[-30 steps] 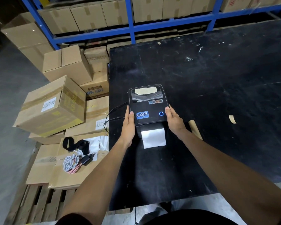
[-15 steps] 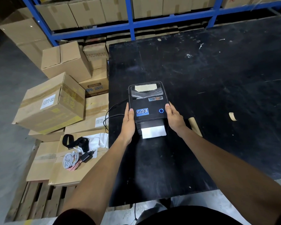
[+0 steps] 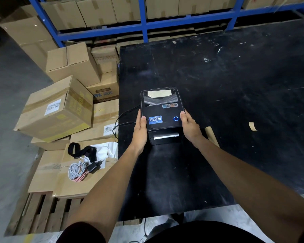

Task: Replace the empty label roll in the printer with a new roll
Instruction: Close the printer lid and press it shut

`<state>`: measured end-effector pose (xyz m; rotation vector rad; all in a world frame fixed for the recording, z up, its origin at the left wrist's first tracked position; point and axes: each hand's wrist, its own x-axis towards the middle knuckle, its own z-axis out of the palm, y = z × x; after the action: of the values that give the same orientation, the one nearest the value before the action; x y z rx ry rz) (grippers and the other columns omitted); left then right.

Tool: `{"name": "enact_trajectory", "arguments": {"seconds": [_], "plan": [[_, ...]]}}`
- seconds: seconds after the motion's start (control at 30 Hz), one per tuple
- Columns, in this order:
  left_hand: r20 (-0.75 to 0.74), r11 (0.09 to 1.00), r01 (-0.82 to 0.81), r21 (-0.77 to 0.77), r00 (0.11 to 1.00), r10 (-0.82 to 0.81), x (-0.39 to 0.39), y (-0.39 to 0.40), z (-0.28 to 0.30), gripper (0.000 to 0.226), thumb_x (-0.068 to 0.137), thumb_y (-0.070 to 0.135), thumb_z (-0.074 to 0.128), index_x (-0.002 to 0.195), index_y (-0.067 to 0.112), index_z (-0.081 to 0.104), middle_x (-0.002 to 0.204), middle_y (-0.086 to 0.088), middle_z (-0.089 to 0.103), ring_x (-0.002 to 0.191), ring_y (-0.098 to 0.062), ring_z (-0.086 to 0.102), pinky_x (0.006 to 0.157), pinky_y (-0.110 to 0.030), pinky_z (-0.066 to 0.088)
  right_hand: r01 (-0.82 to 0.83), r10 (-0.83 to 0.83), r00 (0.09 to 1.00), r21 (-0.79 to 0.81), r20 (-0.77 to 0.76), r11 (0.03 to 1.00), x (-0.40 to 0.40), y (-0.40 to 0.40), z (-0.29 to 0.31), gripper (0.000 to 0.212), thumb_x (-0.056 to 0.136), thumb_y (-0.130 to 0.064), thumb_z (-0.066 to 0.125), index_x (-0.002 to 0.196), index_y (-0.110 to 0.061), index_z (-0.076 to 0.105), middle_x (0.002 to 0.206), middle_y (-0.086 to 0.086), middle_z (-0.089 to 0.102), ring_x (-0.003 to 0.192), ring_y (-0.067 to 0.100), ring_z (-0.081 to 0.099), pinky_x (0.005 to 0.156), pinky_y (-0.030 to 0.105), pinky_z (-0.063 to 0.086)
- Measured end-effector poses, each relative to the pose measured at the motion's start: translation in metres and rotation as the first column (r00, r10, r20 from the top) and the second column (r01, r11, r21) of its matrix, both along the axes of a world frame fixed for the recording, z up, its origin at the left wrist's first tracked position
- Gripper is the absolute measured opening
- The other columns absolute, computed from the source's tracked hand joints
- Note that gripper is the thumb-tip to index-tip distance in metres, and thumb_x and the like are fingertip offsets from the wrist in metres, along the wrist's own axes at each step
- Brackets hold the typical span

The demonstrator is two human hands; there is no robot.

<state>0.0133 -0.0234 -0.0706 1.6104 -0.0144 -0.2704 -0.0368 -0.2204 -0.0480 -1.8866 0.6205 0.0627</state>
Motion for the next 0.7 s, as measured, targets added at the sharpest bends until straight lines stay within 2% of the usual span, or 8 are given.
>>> {"name": "enact_trajectory", "arguments": {"seconds": [0.1, 0.3, 0.53, 0.63, 0.7], "plan": [[0.004, 1.000, 0.002, 0.009, 1.000, -0.002, -0.0002, 0.0008, 0.0002, 0.053, 0.105, 0.041, 0.032, 0.156, 0.033, 0.021, 0.139, 0.025, 0.043, 0.106, 0.036, 0.042, 0.082, 0.008, 0.034, -0.001, 0.001, 1.000, -0.005, -0.007, 1.000, 0.0004, 0.0001, 0.0010, 0.060, 0.095, -0.067, 0.022, 0.151, -0.045, 0.031, 0.153, -0.003, 0.047, 0.142, 0.032, 0.037, 0.120, 0.049, 0.025], [-0.012, 1.000, -0.006, 0.012, 1.000, 0.006, -0.0029, 0.0008, 0.0048, 0.053, 0.105, 0.044, 0.032, 0.156, 0.035, 0.021, 0.143, 0.023, 0.041, 0.111, 0.031, 0.040, 0.093, -0.004, 0.030, 0.002, -0.002, 1.000, -0.004, -0.027, 1.000, -0.0006, 0.0009, 0.0028, 0.060, 0.095, -0.067, 0.022, 0.151, -0.046, 0.030, 0.154, -0.001, 0.046, 0.143, 0.032, 0.035, 0.119, 0.050, 0.025], [-0.020, 1.000, 0.001, 0.012, 1.000, -0.001, -0.0045, 0.0010, 0.0057, 0.052, 0.105, 0.044, 0.032, 0.155, 0.035, 0.021, 0.143, 0.022, 0.044, 0.116, 0.025, 0.045, 0.093, -0.003, 0.033, 0.010, -0.011, 0.999, -0.012, -0.032, 1.000, -0.0018, 0.0022, 0.0061, 0.059, 0.095, -0.066, 0.022, 0.151, -0.046, 0.031, 0.153, -0.001, 0.046, 0.142, 0.033, 0.036, 0.119, 0.048, 0.025], [-0.037, 1.000, 0.000, 0.003, 0.999, 0.001, -0.0028, 0.0009, 0.0071, 0.053, 0.105, 0.045, 0.032, 0.155, 0.036, 0.021, 0.146, 0.018, 0.044, 0.125, 0.011, 0.046, 0.099, -0.009, 0.032, 0.005, -0.005, 1.000, -0.015, -0.030, 1.000, 0.0000, 0.0026, 0.0068, 0.060, 0.095, -0.067, 0.022, 0.151, -0.045, 0.030, 0.154, -0.001, 0.046, 0.143, 0.033, 0.036, 0.119, 0.049, 0.025], [-0.032, 1.000, 0.006, -0.008, 0.999, -0.006, -0.0033, 0.0013, 0.0034, 0.053, 0.105, 0.045, 0.032, 0.156, 0.035, 0.021, 0.145, 0.019, 0.044, 0.121, 0.016, 0.046, 0.097, -0.006, 0.034, 0.004, -0.004, 1.000, -0.014, -0.025, 1.000, -0.0016, 0.0016, 0.0059, 0.061, 0.096, -0.066, 0.021, 0.152, -0.044, 0.030, 0.154, -0.002, 0.046, 0.143, 0.032, 0.035, 0.119, 0.049, 0.024]]}}
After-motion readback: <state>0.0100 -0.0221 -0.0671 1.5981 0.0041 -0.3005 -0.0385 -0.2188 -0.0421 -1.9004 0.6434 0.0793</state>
